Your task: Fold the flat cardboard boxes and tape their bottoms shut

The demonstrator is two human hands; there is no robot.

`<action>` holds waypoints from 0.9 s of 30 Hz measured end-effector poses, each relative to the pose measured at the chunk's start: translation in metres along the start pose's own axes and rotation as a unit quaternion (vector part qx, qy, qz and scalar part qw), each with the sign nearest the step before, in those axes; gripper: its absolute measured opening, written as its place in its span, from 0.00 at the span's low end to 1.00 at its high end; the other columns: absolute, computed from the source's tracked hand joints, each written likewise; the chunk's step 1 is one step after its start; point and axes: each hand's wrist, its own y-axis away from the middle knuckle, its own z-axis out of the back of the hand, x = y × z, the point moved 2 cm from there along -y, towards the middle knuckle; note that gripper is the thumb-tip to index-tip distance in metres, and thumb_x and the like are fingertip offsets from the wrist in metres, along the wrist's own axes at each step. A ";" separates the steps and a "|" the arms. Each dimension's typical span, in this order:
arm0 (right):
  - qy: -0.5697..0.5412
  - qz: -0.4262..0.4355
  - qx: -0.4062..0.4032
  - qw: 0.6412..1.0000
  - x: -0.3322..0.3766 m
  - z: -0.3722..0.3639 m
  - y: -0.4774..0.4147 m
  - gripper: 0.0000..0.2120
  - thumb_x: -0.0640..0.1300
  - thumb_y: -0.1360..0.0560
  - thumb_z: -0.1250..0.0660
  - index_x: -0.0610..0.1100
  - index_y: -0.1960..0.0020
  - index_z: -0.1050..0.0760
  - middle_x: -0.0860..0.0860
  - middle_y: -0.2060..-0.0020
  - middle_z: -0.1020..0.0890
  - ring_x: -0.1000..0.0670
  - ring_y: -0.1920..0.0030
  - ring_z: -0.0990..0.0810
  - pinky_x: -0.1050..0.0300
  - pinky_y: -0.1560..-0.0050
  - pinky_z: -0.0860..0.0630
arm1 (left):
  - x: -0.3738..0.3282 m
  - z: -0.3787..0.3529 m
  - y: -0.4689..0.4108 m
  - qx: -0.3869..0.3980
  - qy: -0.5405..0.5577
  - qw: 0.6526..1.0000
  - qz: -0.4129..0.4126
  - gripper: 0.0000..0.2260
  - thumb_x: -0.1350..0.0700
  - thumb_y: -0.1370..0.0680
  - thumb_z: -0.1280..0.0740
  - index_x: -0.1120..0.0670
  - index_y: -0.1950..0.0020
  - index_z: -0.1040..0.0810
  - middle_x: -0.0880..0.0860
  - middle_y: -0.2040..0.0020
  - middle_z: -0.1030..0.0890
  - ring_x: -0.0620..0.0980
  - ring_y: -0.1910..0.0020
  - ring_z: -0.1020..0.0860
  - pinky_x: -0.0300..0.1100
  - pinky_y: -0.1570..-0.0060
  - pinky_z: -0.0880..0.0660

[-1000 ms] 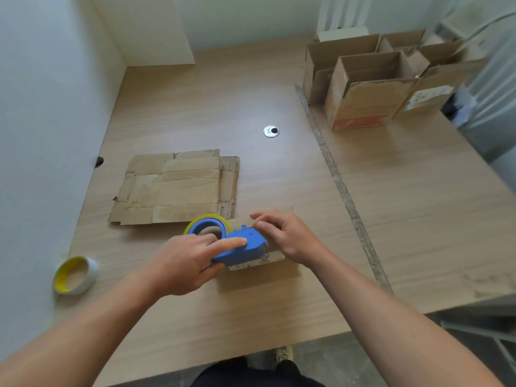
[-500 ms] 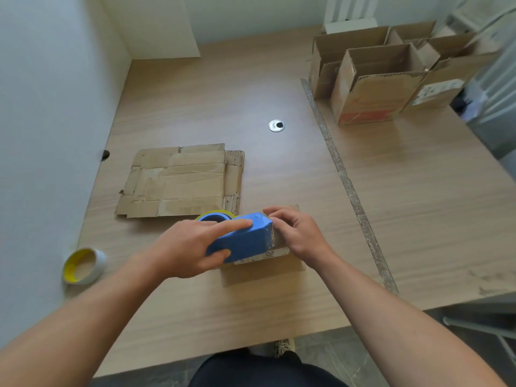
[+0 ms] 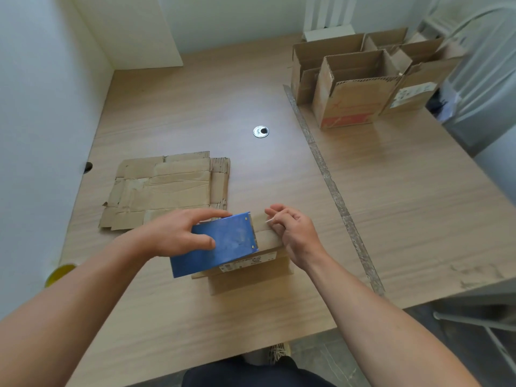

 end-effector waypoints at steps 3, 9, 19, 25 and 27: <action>-0.073 -0.021 -0.052 0.996 0.005 0.010 -0.003 0.10 0.25 0.26 0.39 0.35 0.61 0.25 0.43 0.53 0.23 0.50 0.53 0.20 0.59 0.52 0.21 | -0.009 -0.001 -0.010 0.012 -0.014 1.000 0.017 0.26 0.42 0.34 0.37 0.24 0.38 0.35 0.38 0.42 0.25 0.41 0.48 0.24 0.40 0.52 0.26; 0.027 -0.034 -0.149 0.988 -0.002 0.049 -0.006 0.13 0.28 0.27 0.34 0.38 0.68 0.27 0.44 0.56 0.27 0.48 0.60 0.25 0.46 0.48 0.20 | -0.021 -0.009 -0.027 0.028 -0.029 0.999 0.022 0.29 0.43 0.33 0.36 0.29 0.32 0.33 0.39 0.39 0.28 0.45 0.43 0.27 0.39 0.51 0.31; 0.048 -0.139 -0.131 0.980 0.002 0.052 -0.018 0.06 0.29 0.23 0.37 0.34 0.59 0.27 0.41 0.61 0.25 0.47 0.60 0.23 0.60 0.67 0.20 | -0.026 -0.006 -0.038 0.060 -0.009 0.997 0.050 0.28 0.42 0.34 0.36 0.29 0.34 0.31 0.39 0.42 0.25 0.45 0.47 0.24 0.47 0.46 0.24; 0.151 -0.233 -0.103 0.955 0.001 0.052 -0.024 0.07 0.33 0.25 0.36 0.39 0.61 0.25 0.44 0.58 0.24 0.48 0.62 0.26 0.55 0.62 0.22 | -0.032 -0.005 -0.041 0.066 -0.015 0.996 0.050 0.29 0.42 0.35 0.37 0.31 0.33 0.31 0.41 0.42 0.25 0.44 0.47 0.24 0.44 0.47 0.24; 0.154 -0.243 -0.095 0.953 0.003 0.050 -0.024 0.09 0.33 0.25 0.37 0.40 0.63 0.26 0.45 0.60 0.24 0.47 0.62 0.26 0.55 0.62 0.22 | -0.031 -0.005 -0.041 0.065 -0.017 0.996 0.053 0.28 0.42 0.35 0.37 0.31 0.33 0.31 0.41 0.42 0.25 0.44 0.47 0.25 0.44 0.47 0.24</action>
